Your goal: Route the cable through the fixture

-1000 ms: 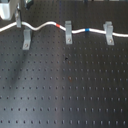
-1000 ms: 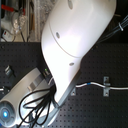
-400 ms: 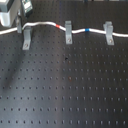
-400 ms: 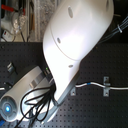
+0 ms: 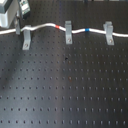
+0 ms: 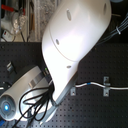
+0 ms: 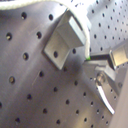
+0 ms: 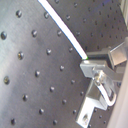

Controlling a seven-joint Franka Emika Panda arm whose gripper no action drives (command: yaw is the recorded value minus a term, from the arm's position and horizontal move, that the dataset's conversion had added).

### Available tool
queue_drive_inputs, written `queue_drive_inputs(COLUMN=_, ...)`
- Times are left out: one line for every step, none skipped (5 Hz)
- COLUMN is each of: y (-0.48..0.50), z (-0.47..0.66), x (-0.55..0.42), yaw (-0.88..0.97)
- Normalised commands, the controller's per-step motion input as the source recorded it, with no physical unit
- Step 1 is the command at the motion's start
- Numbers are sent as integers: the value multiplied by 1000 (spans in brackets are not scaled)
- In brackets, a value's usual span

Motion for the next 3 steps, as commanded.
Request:
queue_drive_inputs(y=94, z=12, x=-13, yaw=0)
queue_drive_inputs(y=-31, z=152, x=-79, yaw=0)
queue_drive_inputs(y=-40, z=236, x=-139, yaw=0)
